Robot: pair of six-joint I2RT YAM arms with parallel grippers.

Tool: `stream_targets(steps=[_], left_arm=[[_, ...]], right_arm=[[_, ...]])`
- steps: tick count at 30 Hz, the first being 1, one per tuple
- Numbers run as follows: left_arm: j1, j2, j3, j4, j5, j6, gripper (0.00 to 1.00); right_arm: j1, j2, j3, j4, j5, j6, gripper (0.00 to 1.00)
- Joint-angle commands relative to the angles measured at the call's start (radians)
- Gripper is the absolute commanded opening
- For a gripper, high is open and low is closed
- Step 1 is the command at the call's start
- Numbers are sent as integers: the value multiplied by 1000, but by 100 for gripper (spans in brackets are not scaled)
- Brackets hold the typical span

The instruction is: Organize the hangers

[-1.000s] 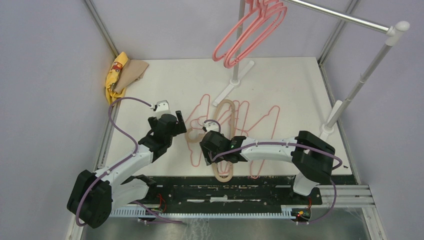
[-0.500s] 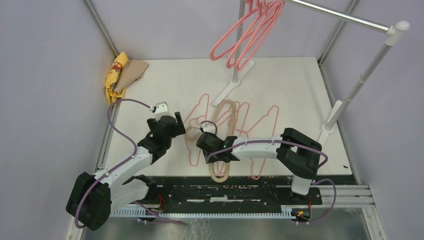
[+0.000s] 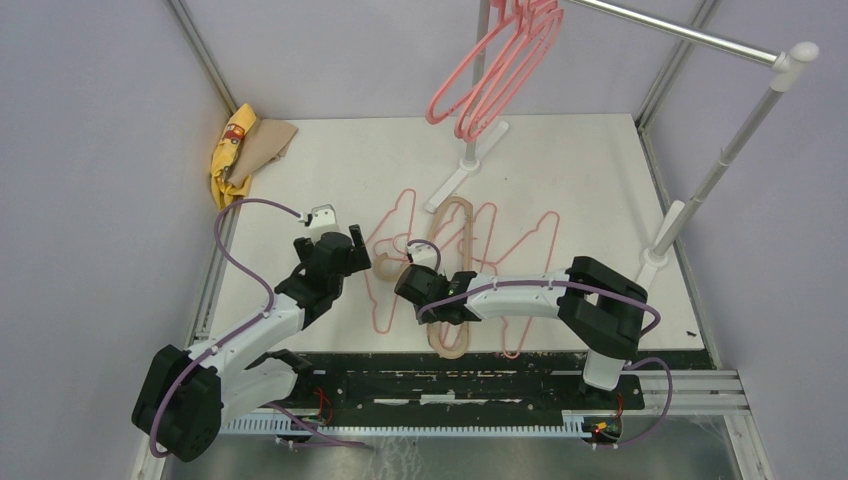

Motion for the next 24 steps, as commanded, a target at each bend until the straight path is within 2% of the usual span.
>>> stream_targets(steps=[1, 6, 12, 19, 24], left_arm=[[-2, -15, -5, 25, -22, -23, 99], [-2, -25, -8, 19, -23, -24, 99], [-2, -36, -10, 14, -22, -25, 99], [-2, -40, -11, 14, -20, -29, 99], [-2, -38, -7, 10, -20, -29, 99]], right_arm=[[3, -57, 13, -19, 63, -8, 46], [3, -46, 9, -1, 37, -6, 32], [2, -60, -9, 20, 26, -15, 26], [2, -45, -13, 12, 30, -16, 30], [2, -81, -41, 38, 22, -13, 17]])
